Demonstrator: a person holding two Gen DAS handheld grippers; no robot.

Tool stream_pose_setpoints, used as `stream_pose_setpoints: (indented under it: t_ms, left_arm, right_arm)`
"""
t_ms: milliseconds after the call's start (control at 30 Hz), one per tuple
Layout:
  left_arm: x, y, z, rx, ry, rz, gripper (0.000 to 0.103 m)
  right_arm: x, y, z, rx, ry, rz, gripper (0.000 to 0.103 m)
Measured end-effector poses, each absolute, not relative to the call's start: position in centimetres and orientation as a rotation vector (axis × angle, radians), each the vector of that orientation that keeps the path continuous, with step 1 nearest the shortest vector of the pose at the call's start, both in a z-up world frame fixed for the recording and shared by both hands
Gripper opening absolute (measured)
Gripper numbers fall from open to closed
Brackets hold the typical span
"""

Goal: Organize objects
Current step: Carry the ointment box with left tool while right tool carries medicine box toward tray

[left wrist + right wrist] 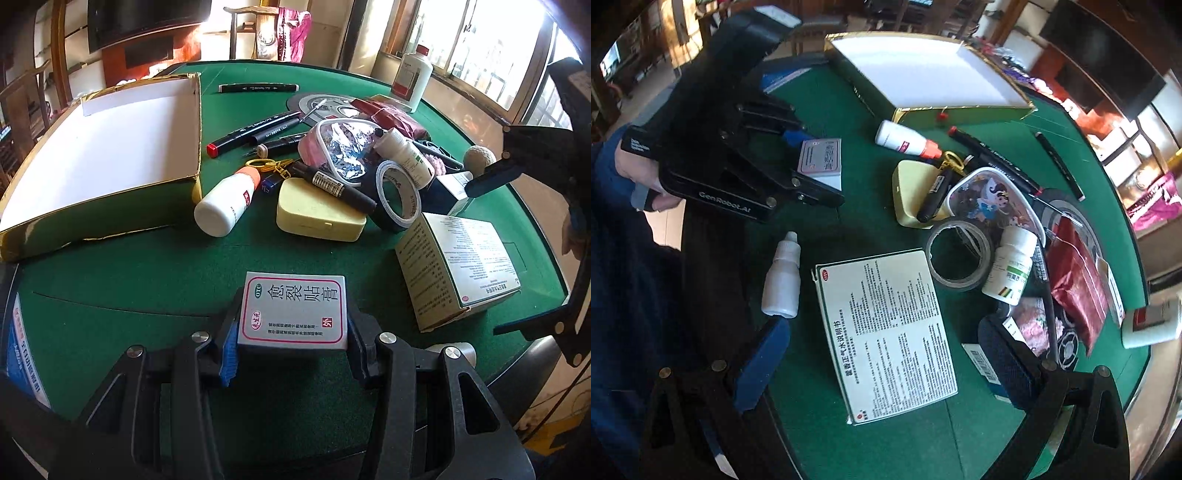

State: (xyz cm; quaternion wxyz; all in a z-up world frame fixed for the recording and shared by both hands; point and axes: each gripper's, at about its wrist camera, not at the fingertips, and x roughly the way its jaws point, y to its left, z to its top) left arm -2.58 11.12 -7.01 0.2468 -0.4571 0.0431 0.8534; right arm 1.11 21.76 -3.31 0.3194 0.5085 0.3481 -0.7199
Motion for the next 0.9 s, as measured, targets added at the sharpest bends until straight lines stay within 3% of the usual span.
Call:
stream_pose_setpoints:
  t_ms: [100,133,167,400,633,900]
  left_arm:
    - [-2.6,11.2,-7.0,-1.245,0.12,2.329,0.047]
    - [-2.6,11.2,-7.1,-1.243,0.12,2.33,0.047]
    - [-2.6,11.2,-7.1,-1.241,0.12,2.33,0.047]
    - [-2.5,10.6,-7.0,-1.223,0.074,2.322,0.046]
    - [-2.9,8.4,-4.8,-1.145,0.006,2.379,0.046]
    - [-4.2,4.2,-2.2,-1.092,-0.004,2.47,0.046]
  right_arm:
    - [0.0,21.7,-5.1,1.405,0.912,-1.817,0.101]
    - [-0.3,21.9,-5.6,1.43,0.889,-1.814,0.096]
    - [-0.8,22.3,-6.3,1.48,0.849,-1.813,0.076]
    - [0.6,26.6,-5.9,1.491,0.523,-2.144,0.07]
    - [3.6,30.5,-0.8,1.341,0.039,-2.508,0.07]
    - [0.6,27.1,0.8,1.28,-0.219,-2.471,0.07]
